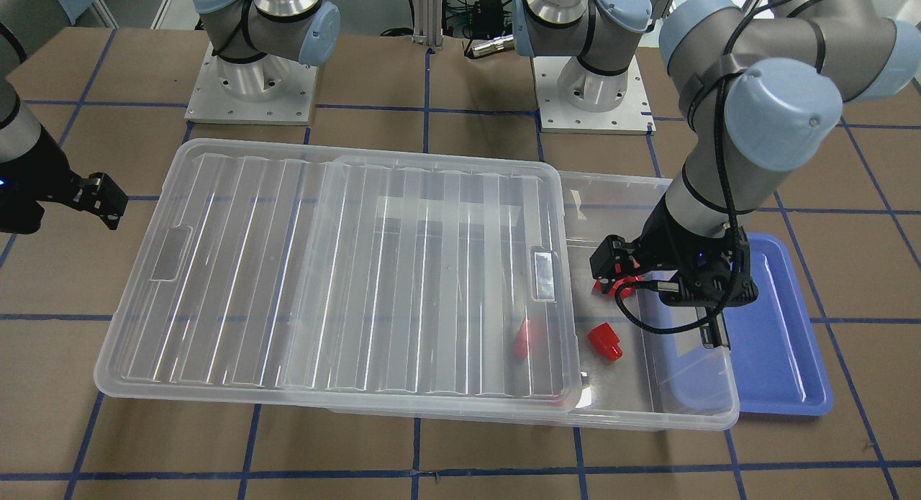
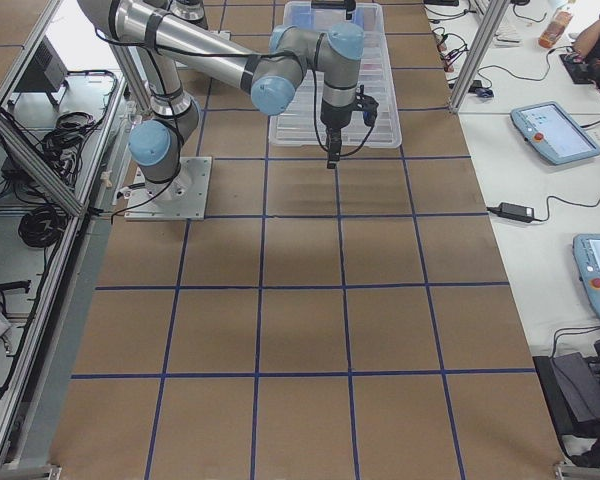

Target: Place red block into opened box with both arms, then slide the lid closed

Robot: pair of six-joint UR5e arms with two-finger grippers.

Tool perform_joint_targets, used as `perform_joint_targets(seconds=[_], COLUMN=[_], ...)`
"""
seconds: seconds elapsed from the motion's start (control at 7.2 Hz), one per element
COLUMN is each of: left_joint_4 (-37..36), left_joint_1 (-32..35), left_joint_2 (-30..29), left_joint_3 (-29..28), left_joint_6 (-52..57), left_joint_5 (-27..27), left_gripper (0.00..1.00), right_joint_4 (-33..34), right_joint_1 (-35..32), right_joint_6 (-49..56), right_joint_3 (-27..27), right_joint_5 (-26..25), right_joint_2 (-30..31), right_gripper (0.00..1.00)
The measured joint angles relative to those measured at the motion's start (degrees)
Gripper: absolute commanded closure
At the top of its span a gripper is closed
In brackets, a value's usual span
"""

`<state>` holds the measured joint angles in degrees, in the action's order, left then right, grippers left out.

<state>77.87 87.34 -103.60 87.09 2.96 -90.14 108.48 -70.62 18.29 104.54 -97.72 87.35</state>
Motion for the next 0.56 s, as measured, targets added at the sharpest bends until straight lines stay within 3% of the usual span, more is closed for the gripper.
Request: perform_joint_targets(seconds=[0.56], left_joint_4=[14.46], left_joint_1=[2.34], left_joint_2=[6.62], left_joint_3=[-3.81], left_joint_6=[0.16], left_joint_5=[-0.26], left_gripper=[0.0], right_joint_4=[1.3], right_joint_1=[-0.71], right_joint_6=[-0.92], right_joint_3=[3.0], right_joint_5=[2.54], right_joint_2=[-0.47], right_gripper=[0.0])
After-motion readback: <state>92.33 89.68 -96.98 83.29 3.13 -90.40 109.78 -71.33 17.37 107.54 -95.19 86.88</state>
